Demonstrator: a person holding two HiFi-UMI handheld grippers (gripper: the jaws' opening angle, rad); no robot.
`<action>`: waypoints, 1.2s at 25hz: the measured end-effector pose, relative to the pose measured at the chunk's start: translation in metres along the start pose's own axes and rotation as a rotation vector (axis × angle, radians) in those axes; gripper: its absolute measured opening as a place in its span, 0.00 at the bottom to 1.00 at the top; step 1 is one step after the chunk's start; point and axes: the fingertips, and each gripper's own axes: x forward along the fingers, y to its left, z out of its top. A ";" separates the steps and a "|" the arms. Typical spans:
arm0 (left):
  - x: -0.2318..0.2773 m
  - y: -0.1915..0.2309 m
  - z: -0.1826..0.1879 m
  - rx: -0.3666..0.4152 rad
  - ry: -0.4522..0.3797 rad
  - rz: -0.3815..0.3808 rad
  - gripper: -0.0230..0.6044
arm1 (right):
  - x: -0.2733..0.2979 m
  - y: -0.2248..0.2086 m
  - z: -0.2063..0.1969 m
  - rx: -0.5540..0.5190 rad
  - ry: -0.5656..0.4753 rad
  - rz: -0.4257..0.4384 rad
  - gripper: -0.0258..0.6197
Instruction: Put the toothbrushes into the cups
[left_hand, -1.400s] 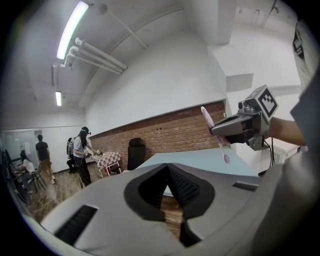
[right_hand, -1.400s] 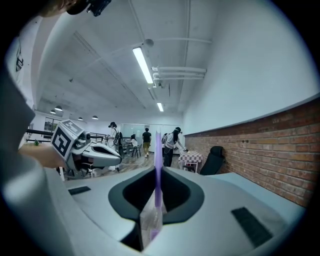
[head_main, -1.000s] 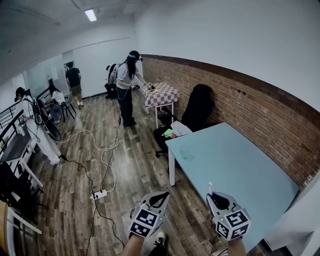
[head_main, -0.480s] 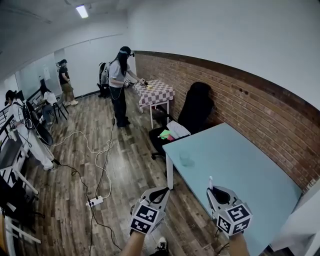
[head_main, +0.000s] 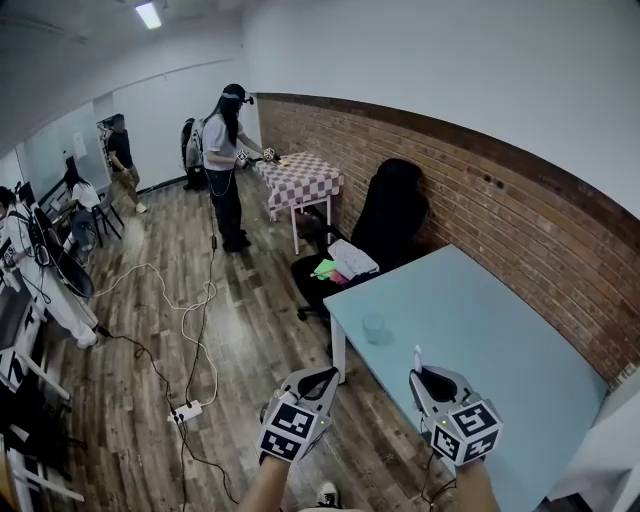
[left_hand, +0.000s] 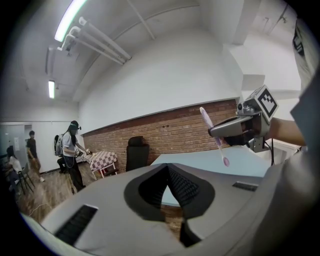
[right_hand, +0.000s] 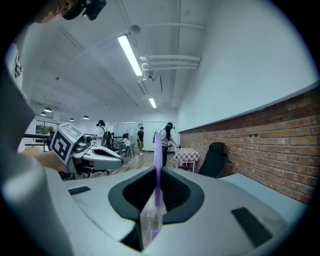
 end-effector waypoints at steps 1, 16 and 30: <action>0.003 0.007 -0.001 0.000 0.000 -0.001 0.04 | 0.007 -0.001 0.001 0.000 0.001 0.000 0.11; 0.054 0.086 -0.015 0.000 0.013 -0.042 0.04 | 0.100 -0.018 0.005 0.005 0.028 -0.030 0.11; 0.096 0.131 -0.028 -0.014 0.019 -0.095 0.04 | 0.160 -0.039 0.000 -0.008 0.066 -0.074 0.11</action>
